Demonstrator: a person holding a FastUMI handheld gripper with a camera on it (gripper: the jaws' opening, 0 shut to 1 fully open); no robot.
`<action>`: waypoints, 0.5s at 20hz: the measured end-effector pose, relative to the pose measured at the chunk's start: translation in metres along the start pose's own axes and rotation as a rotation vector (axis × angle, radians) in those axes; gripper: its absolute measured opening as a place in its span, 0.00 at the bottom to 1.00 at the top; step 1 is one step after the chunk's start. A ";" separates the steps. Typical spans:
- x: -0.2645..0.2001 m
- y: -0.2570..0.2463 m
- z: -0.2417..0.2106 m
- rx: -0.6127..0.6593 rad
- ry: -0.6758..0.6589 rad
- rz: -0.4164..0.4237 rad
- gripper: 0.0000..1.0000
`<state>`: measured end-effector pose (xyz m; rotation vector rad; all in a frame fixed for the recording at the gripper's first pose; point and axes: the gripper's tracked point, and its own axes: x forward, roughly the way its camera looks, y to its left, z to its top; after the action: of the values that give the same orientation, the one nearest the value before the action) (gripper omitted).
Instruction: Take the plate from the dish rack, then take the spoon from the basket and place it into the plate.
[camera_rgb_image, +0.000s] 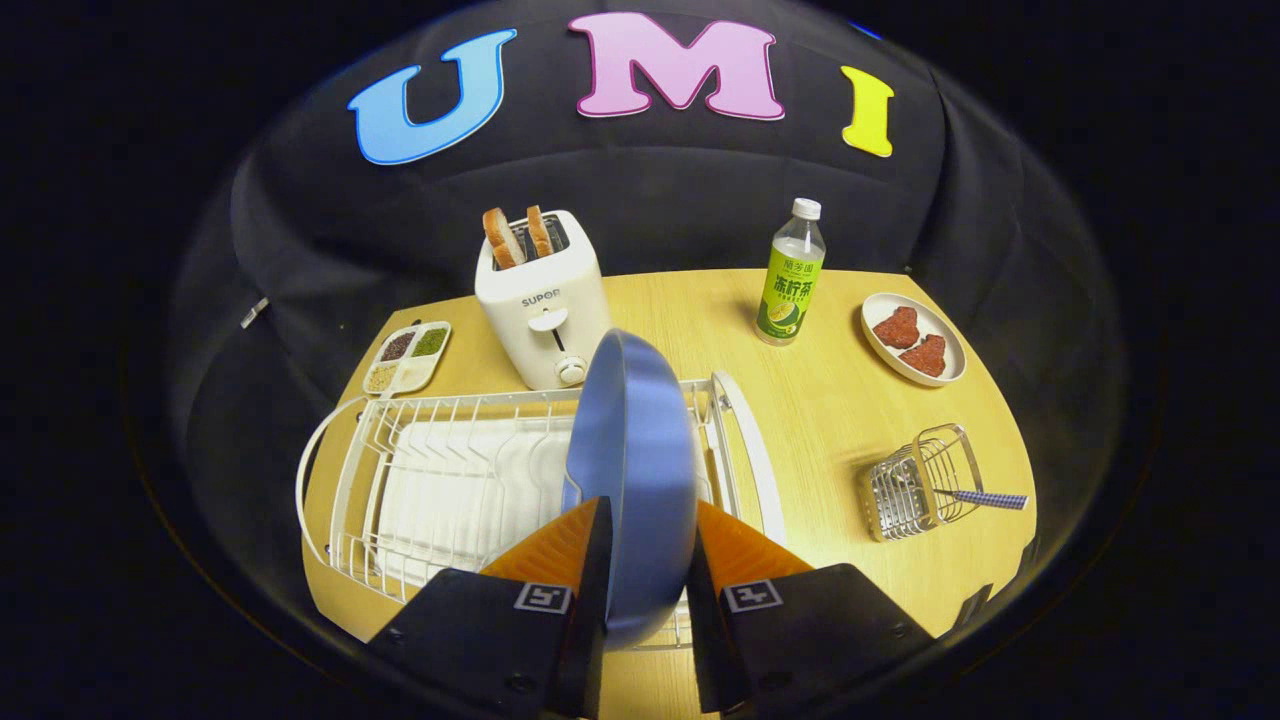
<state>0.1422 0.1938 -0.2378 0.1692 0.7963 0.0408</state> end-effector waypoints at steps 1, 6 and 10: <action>0.001 -0.001 0.001 0.002 -0.003 -0.018 0.39; -0.002 -0.014 0.013 -0.031 -0.013 -0.128 0.31; -0.006 -0.014 0.026 -0.056 -0.022 -0.153 0.28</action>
<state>0.1560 0.1759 -0.2183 0.0553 0.7836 -0.0827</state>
